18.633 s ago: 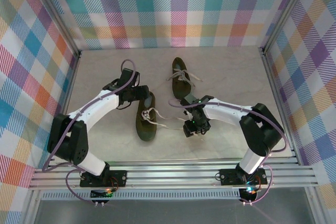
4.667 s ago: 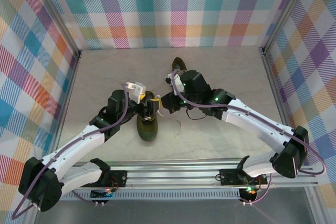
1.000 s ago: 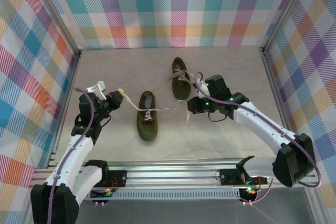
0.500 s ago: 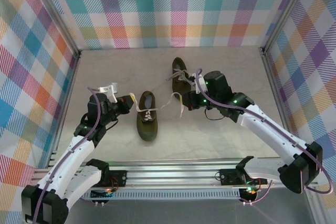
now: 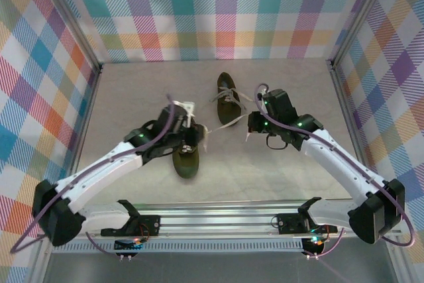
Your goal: Tie the shoes
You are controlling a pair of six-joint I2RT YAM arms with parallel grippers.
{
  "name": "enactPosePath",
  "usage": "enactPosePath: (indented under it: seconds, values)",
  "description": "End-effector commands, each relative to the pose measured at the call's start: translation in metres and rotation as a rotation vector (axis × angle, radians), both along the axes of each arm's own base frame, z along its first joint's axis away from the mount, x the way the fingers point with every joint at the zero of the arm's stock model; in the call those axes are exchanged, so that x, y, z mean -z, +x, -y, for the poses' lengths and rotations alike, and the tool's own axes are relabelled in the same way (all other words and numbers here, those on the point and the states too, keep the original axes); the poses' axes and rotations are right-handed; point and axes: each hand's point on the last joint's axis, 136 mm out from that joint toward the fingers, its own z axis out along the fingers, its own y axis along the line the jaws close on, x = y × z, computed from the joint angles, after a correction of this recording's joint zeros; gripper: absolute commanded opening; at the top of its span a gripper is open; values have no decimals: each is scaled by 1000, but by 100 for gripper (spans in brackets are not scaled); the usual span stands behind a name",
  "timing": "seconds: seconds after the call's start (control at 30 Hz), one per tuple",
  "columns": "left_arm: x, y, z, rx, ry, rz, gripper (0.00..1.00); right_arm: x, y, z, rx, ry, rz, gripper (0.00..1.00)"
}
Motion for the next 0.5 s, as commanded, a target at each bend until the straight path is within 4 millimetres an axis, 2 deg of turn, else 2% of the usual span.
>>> enactPosePath:
  seconds: [0.0,0.03,0.1,0.2,0.27,0.37,0.47]
  values:
    - [11,-12,22,105,108,-5,74,14,4,9,43,25,-50,0]
    - [13,-12,22,110,131,-2,80,17,5,12,52,27,-57,0]
    - [13,-9,10,69,181,19,87,22,7,17,63,27,-70,0]
    - [8,-4,-14,14,273,49,91,25,6,21,66,16,-76,0]
    - [7,0,-27,-43,280,46,90,26,6,23,72,11,-75,0]
    - [16,10,-57,-213,254,-12,86,28,6,24,74,5,-77,0]
    - [32,12,-71,-291,231,-79,74,31,5,20,57,21,-88,0]
